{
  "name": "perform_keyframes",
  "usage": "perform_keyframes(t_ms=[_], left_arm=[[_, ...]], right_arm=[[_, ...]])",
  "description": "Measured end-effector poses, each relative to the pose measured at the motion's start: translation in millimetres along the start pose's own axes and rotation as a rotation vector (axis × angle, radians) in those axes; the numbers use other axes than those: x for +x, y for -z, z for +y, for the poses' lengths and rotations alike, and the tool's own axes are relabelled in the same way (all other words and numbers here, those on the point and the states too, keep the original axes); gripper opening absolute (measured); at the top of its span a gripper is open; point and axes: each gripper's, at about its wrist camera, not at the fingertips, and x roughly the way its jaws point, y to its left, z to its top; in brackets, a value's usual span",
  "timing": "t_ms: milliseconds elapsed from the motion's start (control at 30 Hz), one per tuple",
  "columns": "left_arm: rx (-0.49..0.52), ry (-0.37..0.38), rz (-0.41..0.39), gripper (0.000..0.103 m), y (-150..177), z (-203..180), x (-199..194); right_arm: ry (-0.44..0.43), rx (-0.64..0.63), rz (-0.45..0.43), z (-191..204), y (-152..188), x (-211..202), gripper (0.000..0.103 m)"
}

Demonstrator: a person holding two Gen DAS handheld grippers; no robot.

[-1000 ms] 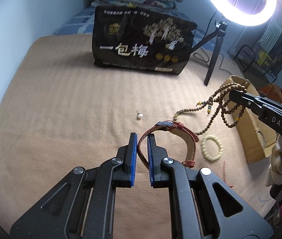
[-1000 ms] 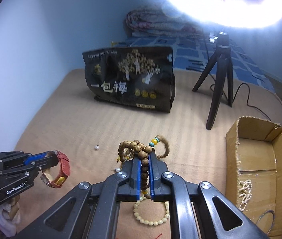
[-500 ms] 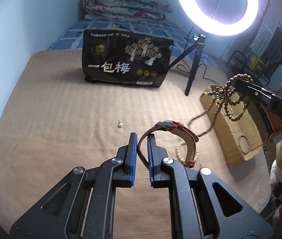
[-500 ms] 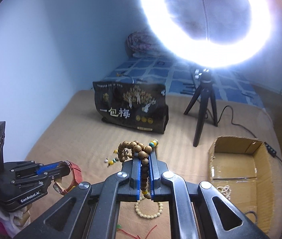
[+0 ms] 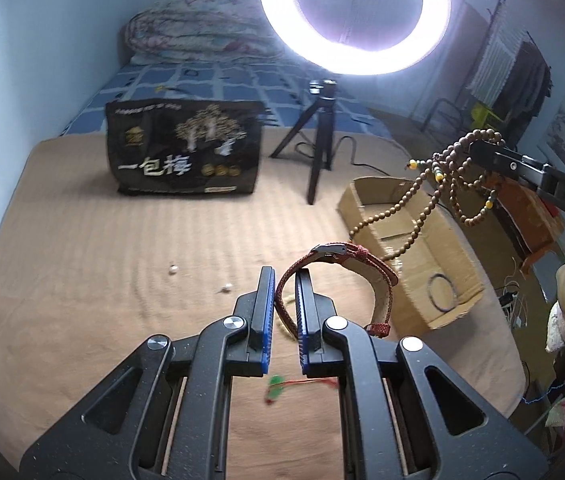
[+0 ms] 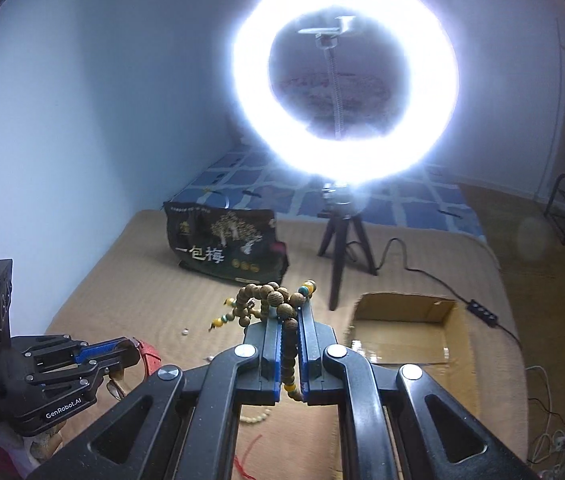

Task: Organize jewelry
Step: 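Carry the watch and wooden beads into the cardboard box and open both tools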

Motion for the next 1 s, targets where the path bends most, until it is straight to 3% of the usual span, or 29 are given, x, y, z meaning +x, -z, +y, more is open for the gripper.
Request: perform_keyframes(t_ms=[567,1000], left_arm=[[0.106,0.079,0.024,0.008,-12,-101,42],[0.147,0.101,0.074,0.008,-5,-145,87]], right_arm=[[0.102,0.078,0.010,-95,35,-44,0.004],[0.114,0.125,0.056,-142,66,-33,0.004]])
